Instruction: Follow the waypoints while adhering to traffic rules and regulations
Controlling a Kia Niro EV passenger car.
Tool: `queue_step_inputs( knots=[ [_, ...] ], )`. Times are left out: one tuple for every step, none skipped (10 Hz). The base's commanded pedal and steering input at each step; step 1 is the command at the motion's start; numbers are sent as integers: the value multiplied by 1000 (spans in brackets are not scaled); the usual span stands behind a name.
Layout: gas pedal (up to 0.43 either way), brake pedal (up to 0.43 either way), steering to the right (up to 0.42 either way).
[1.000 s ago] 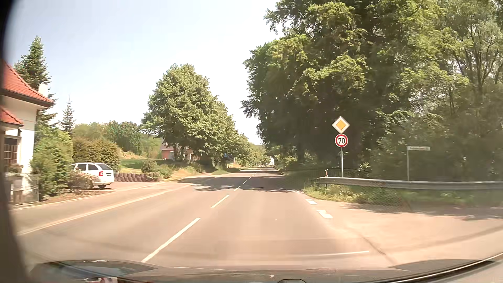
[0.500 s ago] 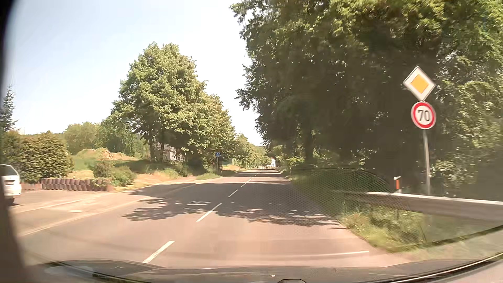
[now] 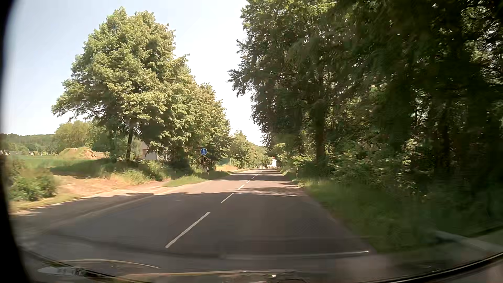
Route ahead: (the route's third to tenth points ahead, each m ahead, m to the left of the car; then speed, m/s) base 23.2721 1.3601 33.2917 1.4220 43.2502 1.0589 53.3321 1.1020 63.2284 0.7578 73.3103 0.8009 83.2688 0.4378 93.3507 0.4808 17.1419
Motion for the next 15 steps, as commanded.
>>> queue_step_inputs(
  knots=[
    [220,0,-1],
    [220,0,-1],
    [220,0,-1],
    [220,0,-1],
    [220,0,-1],
    [220,0,-1],
    [220,0,0],
    [220,0,0],
    [220,0,0],
    [220,0,0],
    [220,0,0],
    [220,0,0],
    [220,0,0],
    [220,0,0],
    [228,0,0]
  ],
)
